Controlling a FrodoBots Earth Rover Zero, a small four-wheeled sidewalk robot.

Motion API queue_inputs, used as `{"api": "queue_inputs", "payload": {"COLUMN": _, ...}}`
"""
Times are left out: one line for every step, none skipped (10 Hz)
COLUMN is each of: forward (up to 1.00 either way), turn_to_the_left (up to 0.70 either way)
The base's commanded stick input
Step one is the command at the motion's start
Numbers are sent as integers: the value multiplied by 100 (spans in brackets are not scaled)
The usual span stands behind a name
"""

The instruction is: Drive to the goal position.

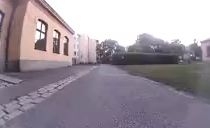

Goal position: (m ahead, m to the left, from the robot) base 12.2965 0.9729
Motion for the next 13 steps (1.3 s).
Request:
{"api": "queue_inputs", "payload": {"forward": 100, "turn_to_the_left": 0}}
{"api": "queue_inputs", "payload": {"forward": 100, "turn_to_the_left": 0}}
{"api": "queue_inputs", "payload": {"forward": 100, "turn_to_the_left": 0}}
{"api": "queue_inputs", "payload": {"forward": 100, "turn_to_the_left": 0}}
{"api": "queue_inputs", "payload": {"forward": 100, "turn_to_the_left": 0}}
{"api": "queue_inputs", "payload": {"forward": 100, "turn_to_the_left": 0}}
{"api": "queue_inputs", "payload": {"forward": 100, "turn_to_the_left": 0}}
{"api": "queue_inputs", "payload": {"forward": 100, "turn_to_the_left": 0}}
{"api": "queue_inputs", "payload": {"forward": 100, "turn_to_the_left": 0}}
{"api": "queue_inputs", "payload": {"forward": 100, "turn_to_the_left": 0}}
{"api": "queue_inputs", "payload": {"forward": 100, "turn_to_the_left": 0}}
{"api": "queue_inputs", "payload": {"forward": 100, "turn_to_the_left": 0}}
{"api": "queue_inputs", "payload": {"forward": 100, "turn_to_the_left": 0}}
